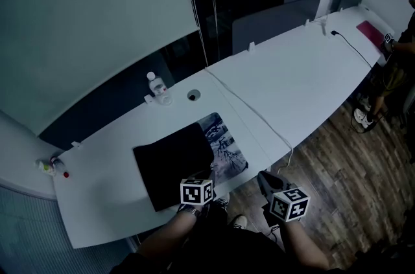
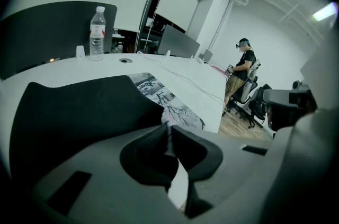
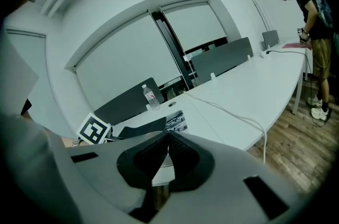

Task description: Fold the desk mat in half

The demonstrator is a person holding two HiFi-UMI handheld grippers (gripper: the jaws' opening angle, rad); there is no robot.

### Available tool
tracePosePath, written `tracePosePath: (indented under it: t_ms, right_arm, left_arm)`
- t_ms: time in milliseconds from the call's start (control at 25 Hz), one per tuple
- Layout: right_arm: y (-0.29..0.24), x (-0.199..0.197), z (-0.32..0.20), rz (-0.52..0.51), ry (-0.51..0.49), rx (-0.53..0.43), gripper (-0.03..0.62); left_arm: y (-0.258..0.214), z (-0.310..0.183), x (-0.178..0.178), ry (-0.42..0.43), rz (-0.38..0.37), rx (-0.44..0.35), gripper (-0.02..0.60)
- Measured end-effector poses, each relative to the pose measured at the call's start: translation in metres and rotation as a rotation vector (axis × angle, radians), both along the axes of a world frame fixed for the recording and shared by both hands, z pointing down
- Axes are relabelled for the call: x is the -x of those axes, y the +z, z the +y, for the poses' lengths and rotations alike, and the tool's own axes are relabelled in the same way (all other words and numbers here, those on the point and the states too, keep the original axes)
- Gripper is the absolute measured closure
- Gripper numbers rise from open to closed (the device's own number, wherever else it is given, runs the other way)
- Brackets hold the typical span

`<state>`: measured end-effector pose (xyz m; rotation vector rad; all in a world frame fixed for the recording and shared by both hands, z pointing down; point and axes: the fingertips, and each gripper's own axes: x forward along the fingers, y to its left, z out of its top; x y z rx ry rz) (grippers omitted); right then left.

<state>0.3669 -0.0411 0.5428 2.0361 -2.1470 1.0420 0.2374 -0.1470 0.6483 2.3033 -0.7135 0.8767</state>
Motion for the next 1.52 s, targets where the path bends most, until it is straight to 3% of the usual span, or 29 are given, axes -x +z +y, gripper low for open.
tracePosePath:
  t_ms: [920, 1520]
  right_arm:
    - [0.005, -0.049, 0.012, 0.005, 0.146, 0.031, 0.571]
    - [0.010, -0.061, 0.010, -0.016, 0.186, 0.034, 0.571]
  left_arm:
    - [0.004, -0.002, -0.074, 0.153, 0.004, 0.029, 0.543]
    - [0.010, 0.006, -0.095, 0.226, -0.018, 0.037, 0.543]
